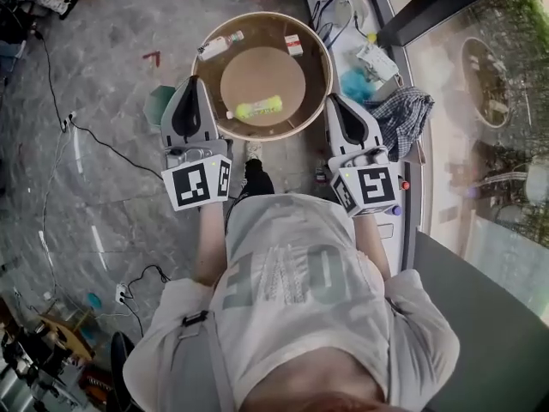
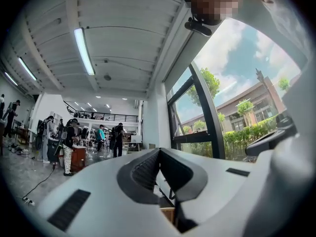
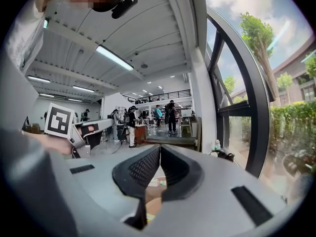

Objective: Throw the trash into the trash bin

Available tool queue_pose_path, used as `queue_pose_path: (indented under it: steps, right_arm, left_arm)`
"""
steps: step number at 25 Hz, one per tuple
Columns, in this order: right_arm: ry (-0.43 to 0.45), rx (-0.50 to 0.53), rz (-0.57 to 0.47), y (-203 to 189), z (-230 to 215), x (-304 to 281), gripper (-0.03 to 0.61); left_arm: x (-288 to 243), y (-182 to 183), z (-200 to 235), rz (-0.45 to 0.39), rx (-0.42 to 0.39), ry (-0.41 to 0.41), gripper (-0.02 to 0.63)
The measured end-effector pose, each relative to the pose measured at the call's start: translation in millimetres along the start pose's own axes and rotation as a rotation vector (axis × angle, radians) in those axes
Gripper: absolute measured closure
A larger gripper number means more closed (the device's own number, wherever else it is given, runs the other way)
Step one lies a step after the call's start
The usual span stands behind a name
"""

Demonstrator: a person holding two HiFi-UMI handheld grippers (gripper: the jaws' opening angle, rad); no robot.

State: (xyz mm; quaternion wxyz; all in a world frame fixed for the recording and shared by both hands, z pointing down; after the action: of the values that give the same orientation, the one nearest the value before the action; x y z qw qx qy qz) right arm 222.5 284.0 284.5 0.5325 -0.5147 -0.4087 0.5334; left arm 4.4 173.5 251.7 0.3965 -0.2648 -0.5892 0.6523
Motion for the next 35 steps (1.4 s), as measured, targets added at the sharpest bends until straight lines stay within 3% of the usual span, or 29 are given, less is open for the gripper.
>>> queue_pose_path:
  steps: [4,9,15,20,27,35]
  right_arm:
    - [-0.016,0.048,-0.001,14.0,-6.5,-51.5,0.563]
    - [-0.102,0.015,-0.017,22.3,-10.0,-103.6,0.563]
    - [-0.050,0.021,-0.004,22.3,2.8,-158.2,0.563]
    - [-0.071,0.046,0.026,20.5,10.3,-179.0,0.563]
    - [-0.142,0.038,0.080,8.0,-11.7,-157.5,0.563]
    - [-0.073,0.005,-0.010,17.6,-47.5,-170.8,0.563]
  left_arm:
    - [-48.5,1.5,28.8,0.006,0.014,-0.021,0.601]
    - [-85.1,-0.5,63.7,0.013,0.009,-0.046,0.601]
    - [-105.8,-15.7,104.6,0.036,0.044,-0.027,0.601]
    - [-124.7,-41.6,131.7,0.092,0.069,-0.034,0.601]
    - [-150.1,-50.4,117.0,0.101,0.073,-0.070,0.601]
    - [-158.9,-23.0,72.2,0.021,0.014,-0.101,0.601]
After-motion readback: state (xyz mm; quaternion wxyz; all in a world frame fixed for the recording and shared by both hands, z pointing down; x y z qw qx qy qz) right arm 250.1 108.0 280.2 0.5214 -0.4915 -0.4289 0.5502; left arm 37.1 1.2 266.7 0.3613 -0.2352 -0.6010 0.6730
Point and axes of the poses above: the fingertips, and each gripper's own axes: x backward along the fingers, z to its left, y out of its top, the point moved 3 cm from there along x, backward along the fingers, and after that the axes turned 11 degrees about x, right-handed, at the moved point
